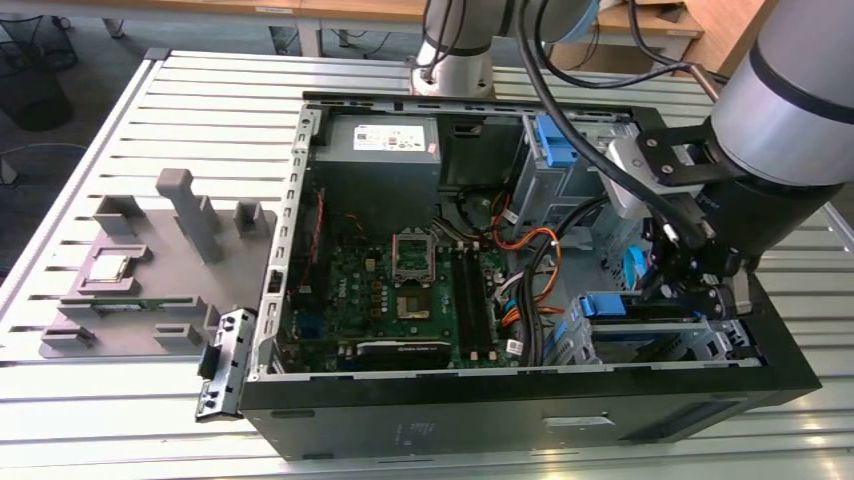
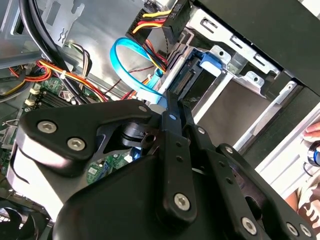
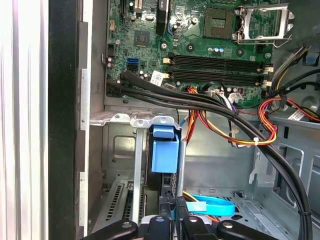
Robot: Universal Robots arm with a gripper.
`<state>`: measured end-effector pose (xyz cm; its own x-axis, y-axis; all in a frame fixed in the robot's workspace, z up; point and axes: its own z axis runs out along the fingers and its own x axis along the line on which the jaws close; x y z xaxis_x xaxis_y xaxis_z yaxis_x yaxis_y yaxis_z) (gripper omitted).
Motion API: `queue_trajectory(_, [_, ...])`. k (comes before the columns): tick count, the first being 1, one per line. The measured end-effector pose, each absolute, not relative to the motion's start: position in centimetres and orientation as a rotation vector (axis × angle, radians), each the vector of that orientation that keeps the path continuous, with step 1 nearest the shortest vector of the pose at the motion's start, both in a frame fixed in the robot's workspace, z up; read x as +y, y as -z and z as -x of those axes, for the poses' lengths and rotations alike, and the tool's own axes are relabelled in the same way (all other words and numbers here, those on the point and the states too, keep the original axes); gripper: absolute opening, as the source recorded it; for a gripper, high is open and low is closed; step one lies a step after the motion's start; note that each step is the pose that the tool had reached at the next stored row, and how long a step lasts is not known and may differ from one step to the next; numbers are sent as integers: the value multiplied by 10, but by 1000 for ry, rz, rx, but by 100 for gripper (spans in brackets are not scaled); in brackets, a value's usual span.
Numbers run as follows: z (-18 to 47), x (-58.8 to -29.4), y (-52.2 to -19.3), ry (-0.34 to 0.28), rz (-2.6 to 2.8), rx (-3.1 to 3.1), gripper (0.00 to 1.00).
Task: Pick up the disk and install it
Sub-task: 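Insert the first disk wire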
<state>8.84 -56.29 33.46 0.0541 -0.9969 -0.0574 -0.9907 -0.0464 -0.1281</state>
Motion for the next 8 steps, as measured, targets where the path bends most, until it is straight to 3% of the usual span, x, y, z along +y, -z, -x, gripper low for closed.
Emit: queue_trajectory(8, [-88,-563,-333,71,2179,2072,16])
